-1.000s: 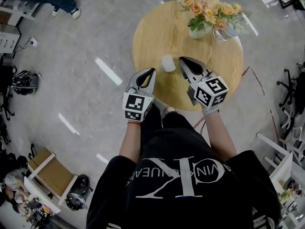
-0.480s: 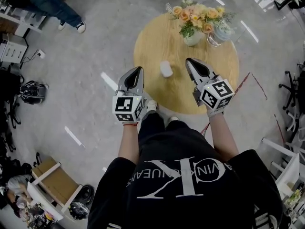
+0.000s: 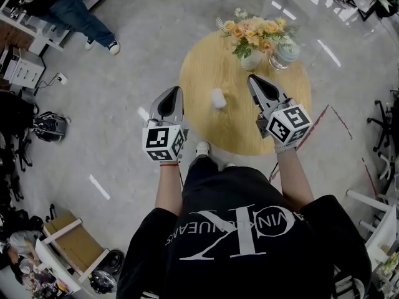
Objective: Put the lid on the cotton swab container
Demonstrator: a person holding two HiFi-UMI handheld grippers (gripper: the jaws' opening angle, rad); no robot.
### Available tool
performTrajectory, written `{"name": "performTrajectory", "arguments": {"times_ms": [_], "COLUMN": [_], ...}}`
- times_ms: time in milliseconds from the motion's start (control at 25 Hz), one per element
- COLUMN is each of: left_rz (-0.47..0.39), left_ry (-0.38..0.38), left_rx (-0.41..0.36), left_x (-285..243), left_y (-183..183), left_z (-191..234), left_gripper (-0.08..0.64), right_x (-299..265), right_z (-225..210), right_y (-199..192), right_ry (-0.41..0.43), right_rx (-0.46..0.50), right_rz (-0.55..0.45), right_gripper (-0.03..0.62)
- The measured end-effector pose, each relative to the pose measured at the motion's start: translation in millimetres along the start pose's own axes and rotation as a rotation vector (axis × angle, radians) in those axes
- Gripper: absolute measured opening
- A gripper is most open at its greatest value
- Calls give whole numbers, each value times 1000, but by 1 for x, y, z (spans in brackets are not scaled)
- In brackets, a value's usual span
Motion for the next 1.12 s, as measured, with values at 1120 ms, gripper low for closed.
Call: {"name": "performTrajectory", "arguments": {"times_ms": [1120], "left_rz": [-93], "left_ry": [112], "left_rx": [-26], "left_x": [33], "left_y": [37], "left_z": [17], "left_gripper": [11], "right_x": [3], "right_z": [15], "right_y": [38], "right_ry": [53], "right_rx": [38], "right_rz": [-103], "right_gripper": [17]}}
Point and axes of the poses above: the fingertips, and each gripper's own axes: x backward along the fingers, z to its left, y out of its top, the point moved 5 cm from there along x, backward along the fingers, and after that the axes turned 3 degrees about -x, right-handed, at the moved point
